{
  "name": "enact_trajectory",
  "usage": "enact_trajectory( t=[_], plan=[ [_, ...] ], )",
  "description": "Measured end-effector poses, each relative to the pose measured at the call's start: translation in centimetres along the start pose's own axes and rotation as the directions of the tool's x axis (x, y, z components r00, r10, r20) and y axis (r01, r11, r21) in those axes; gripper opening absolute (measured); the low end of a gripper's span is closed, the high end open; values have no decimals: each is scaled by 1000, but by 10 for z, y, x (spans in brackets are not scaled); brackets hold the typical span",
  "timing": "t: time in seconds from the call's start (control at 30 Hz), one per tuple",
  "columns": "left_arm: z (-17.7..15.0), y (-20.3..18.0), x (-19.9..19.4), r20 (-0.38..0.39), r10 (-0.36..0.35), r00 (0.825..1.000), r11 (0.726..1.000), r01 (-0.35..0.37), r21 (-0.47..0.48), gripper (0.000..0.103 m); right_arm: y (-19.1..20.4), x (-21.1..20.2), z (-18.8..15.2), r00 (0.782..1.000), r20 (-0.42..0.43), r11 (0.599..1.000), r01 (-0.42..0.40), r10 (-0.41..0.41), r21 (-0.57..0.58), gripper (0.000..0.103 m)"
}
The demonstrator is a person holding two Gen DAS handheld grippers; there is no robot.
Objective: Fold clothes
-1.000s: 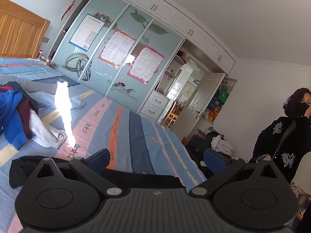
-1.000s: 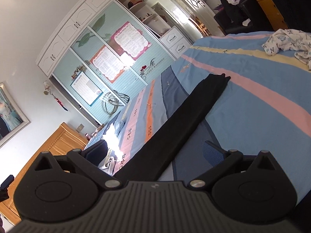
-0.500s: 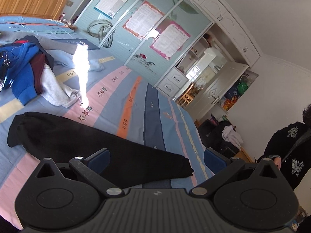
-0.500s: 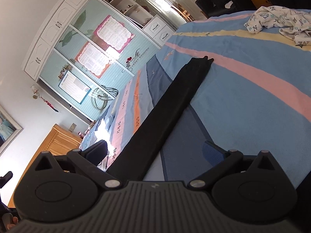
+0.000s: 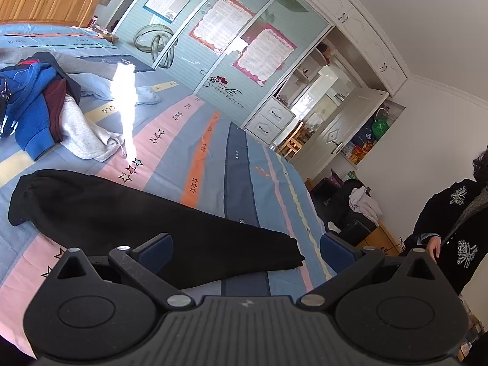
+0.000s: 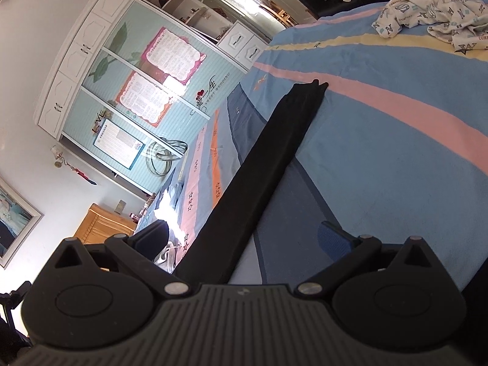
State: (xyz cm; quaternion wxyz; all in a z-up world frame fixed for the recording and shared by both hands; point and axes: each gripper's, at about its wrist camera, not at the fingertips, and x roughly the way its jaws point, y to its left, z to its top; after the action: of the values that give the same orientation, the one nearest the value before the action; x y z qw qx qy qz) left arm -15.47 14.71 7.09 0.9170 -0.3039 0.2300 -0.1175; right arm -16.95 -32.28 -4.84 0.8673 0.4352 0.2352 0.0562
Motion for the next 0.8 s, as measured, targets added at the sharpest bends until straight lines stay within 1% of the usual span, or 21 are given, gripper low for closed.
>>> enact_trajectory(
  t=[0.27,0.47,0.8],
  plan=[
    [-3,1,-1,5,-2,1000,1000,2,-7,102,5,4,-2,1000,-18,1000,-10,9,-20,103],
    [-2,6,-2,7,16,1000,999,-16,-32,102,4,4,-2,1000,-24,1000,-14,13,-16,103],
    [-2,3,-4,10,11,1000,1000,-11,-21,102,2,3,-2,999,-31,1000,-19,19,-1,103]
  ],
)
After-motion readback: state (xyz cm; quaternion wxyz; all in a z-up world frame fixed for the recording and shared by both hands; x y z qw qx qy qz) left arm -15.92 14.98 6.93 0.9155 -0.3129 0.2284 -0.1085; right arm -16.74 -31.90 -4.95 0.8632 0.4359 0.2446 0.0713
